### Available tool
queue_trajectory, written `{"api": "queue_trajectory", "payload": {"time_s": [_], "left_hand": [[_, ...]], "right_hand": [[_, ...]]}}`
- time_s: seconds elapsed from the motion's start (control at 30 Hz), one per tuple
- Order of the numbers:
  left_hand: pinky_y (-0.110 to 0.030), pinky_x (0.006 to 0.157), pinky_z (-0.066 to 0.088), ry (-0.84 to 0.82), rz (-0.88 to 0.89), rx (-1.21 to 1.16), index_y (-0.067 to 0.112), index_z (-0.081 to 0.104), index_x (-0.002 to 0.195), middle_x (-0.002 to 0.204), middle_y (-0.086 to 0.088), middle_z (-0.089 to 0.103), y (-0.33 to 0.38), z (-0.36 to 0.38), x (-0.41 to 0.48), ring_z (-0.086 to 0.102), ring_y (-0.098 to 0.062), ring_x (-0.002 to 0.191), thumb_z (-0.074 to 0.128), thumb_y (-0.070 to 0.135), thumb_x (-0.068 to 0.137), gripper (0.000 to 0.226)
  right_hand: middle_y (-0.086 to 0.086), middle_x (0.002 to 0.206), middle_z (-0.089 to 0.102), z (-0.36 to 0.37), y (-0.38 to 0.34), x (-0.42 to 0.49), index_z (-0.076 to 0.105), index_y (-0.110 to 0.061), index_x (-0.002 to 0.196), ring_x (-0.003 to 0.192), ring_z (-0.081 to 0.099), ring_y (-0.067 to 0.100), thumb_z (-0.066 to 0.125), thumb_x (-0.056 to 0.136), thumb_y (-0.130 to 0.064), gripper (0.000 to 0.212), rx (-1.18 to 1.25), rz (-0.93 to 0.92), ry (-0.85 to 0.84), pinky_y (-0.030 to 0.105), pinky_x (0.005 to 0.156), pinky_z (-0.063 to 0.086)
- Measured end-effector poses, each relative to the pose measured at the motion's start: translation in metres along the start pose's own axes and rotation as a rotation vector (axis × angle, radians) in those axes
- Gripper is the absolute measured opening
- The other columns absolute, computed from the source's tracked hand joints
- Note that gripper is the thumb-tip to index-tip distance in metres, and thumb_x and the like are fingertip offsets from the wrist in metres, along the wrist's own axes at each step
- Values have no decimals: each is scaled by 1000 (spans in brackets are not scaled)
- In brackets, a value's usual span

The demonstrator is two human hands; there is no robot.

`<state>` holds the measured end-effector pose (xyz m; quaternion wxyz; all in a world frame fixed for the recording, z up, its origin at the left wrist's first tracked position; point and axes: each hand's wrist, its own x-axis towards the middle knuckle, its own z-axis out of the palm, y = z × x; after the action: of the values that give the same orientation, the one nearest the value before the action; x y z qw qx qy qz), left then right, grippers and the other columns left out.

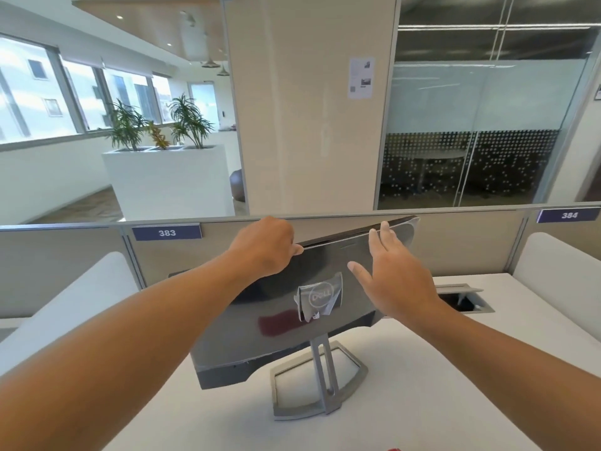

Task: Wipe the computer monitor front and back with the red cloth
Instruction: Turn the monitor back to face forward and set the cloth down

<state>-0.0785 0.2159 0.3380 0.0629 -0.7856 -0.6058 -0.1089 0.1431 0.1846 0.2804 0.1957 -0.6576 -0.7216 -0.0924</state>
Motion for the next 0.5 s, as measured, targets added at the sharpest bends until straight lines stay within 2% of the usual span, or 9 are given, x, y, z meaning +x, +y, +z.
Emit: {"api": "queue_trajectory", "payload": {"time_s": [0.17, 0.27, 0.33, 0.4, 0.43, 0.47, 0.5], "left_hand": [[-35, 66, 50, -44, 13, 14, 19, 44, 61, 66, -1, 51, 20, -8, -1, 55, -24, 67, 57, 43, 97, 45], [-33, 63, 44, -35, 8, 17, 18, 40, 59, 62, 0, 44, 37, -11, 0, 51, -26, 67, 60, 38, 94, 45], [-32, 61, 43, -50, -6, -15, 16, 41, 60, 62, -1, 46, 49, -13, 3, 50, -23, 63, 64, 34, 92, 43], [-31, 57, 42, -66, -24, -66, 15, 45, 61, 63, -2, 50, 58, -13, 7, 49, -17, 58, 67, 30, 87, 38], [-30, 55, 41, -75, -40, -99, 14, 46, 61, 62, -1, 51, 61, -13, 8, 48, -16, 57, 68, 27, 85, 34], [-28, 53, 39, -83, -59, -133, 14, 48, 61, 62, -1, 51, 64, -13, 10, 48, -16, 56, 67, 24, 83, 31], [-26, 51, 38, -93, -79, -166, 14, 49, 62, 61, -1, 52, 67, -14, 12, 48, -16, 56, 65, 21, 82, 28]], "right_hand": [[2, 165, 19, -19, -30, -20, 26, -21, 156, 149, 27, 18, 45, 99, -54, 69, 157, -141, 1, 32, 113, 34], [-2, 162, 27, -30, -48, -39, 30, -25, 155, 139, 43, 17, 47, 98, -52, 65, 270, -196, -37, 32, 111, 37], [-4, 156, 40, -34, -55, -53, 29, -26, 155, 132, 51, 15, 47, 95, -58, 70, 335, -194, -56, 30, 107, 42], [-8, 133, 62, -40, -57, -65, 28, -25, 155, 118, 58, 10, 39, 90, -70, 80, 395, -142, -80, 24, 97, 48], [-12, 122, 66, -44, -57, -71, 30, -27, 155, 109, 60, 6, 35, 87, -75, 83, 427, -126, -93, 19, 90, 47], [-17, 119, 65, -48, -57, -76, 32, -30, 154, 107, 59, 3, 32, 85, -78, 83, 459, -121, -107, 15, 87, 44], [-19, 128, 61, -53, -57, -82, 33, -33, 153, 115, 56, 2, 31, 82, -81, 86, 483, -118, -129, 15, 91, 41]]}}
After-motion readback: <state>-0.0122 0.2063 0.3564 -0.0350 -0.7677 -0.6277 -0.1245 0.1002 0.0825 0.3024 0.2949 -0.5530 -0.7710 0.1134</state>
